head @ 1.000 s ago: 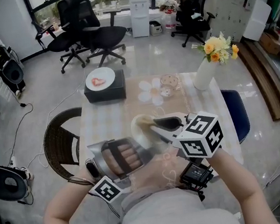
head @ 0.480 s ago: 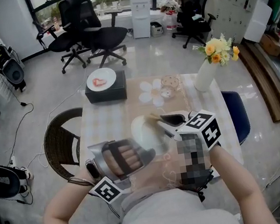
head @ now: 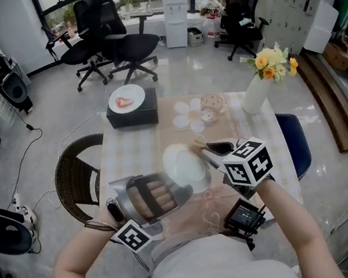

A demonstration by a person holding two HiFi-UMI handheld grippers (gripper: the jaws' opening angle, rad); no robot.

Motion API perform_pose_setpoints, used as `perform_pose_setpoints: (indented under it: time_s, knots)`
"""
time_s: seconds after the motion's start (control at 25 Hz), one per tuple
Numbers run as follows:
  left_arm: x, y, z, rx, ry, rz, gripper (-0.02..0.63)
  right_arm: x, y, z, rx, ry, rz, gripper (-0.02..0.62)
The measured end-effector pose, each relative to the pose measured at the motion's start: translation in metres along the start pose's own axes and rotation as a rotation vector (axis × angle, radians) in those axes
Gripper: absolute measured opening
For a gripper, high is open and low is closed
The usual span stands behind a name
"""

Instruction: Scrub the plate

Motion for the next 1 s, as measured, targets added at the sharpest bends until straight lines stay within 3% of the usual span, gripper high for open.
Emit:
perform_pose_setpoints:
  time_s: [0.28, 0.64, 1.0]
  knots:
    - [-0.001, -0.001, -0.001, 0.002, 0.006, 0.001, 0.02, -0.013, -0.001, 0.004, -0.006, -0.03, -0.034, 0.051]
    - [0.003, -0.005, -0.001, 0.011, -0.006, -0.017, 0.02, -0.037, 0.059, 0.039, -0.135, -0.131, 0.151, 0.051]
    - [0.003, -0.005, 0.002, 0.029, -0.015, -0.032, 0.02, -0.033, 0.086, 0.039, -0.227, -0.061, 0.298, 0.052]
Point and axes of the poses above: the fingertips, and each gripper's own axes: x forward along the fingers, y to its left, z out of its top, the point moved 9 cm from there along -x, backward along the fingers, and after that the axes turned 1 degree about z, right-handed, at the moved point
